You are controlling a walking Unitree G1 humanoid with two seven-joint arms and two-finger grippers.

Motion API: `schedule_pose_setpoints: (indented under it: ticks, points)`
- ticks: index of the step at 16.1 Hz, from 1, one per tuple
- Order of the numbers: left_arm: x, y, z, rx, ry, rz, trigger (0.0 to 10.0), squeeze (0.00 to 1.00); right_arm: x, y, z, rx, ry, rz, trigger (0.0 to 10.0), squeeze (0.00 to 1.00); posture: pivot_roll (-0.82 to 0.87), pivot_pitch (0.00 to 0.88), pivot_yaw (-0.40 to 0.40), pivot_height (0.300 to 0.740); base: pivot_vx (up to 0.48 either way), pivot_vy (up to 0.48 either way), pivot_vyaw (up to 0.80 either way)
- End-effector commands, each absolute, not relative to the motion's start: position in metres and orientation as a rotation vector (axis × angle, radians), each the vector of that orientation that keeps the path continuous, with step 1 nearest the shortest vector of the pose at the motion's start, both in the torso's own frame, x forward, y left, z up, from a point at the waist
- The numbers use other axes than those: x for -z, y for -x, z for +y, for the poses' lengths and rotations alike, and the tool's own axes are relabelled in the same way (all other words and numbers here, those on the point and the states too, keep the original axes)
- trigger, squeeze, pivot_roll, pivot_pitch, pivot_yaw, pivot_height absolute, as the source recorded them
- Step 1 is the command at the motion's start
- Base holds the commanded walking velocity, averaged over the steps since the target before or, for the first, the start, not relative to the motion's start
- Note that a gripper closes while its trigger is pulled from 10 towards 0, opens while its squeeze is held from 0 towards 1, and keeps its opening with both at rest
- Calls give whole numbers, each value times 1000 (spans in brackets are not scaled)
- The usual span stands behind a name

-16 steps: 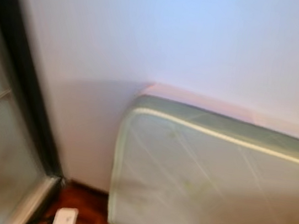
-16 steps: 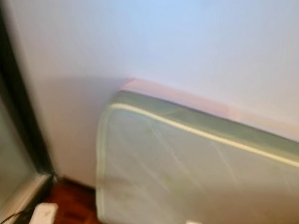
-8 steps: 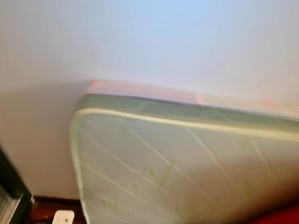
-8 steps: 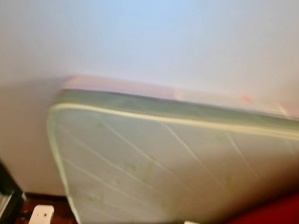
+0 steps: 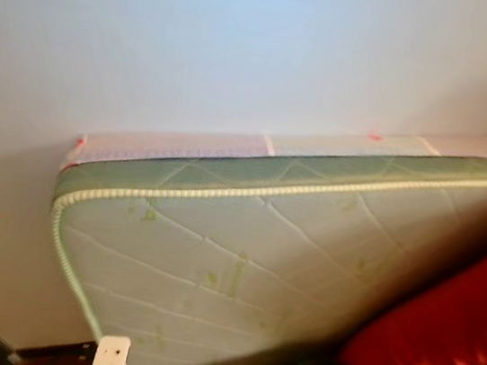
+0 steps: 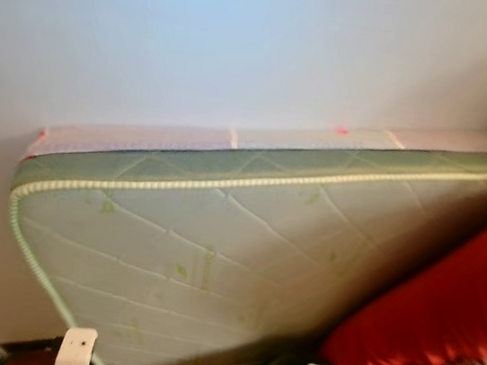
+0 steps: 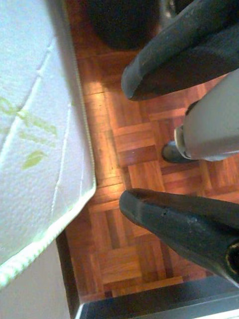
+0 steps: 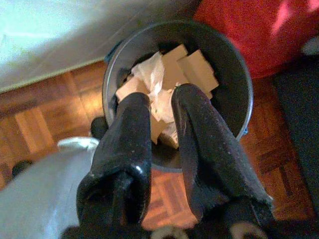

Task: Clean up the room

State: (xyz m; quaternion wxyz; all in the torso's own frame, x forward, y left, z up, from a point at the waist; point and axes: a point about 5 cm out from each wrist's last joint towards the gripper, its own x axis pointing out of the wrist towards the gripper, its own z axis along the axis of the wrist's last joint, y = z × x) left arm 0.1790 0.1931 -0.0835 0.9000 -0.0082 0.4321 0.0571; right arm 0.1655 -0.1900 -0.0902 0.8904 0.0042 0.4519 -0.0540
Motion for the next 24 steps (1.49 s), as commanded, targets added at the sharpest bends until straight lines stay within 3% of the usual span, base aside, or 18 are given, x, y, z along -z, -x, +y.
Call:
schedule_pose_setpoints:
  ticks: [1, 18, 24]
  points:
    - [71, -201, 205, -129, 33, 851, 10000, 0, 62, -226, -181, 108, -198, 865, 10000, 0, 47, 0, -28, 740, 0, 0, -688]
    - [72, -200, 205, -131, 44, 849, 10000, 0, 61, -228, -182, 94, -199, 860, 10000, 0, 47, 0, -29, 740, 0, 0, -686]
    - [71, -200, 206, -112, 12, 846, 10000, 0, 60, -228, -182, 124, -217, 835, 10000, 0, 37, 0, -25, 740, 0, -156, -82]
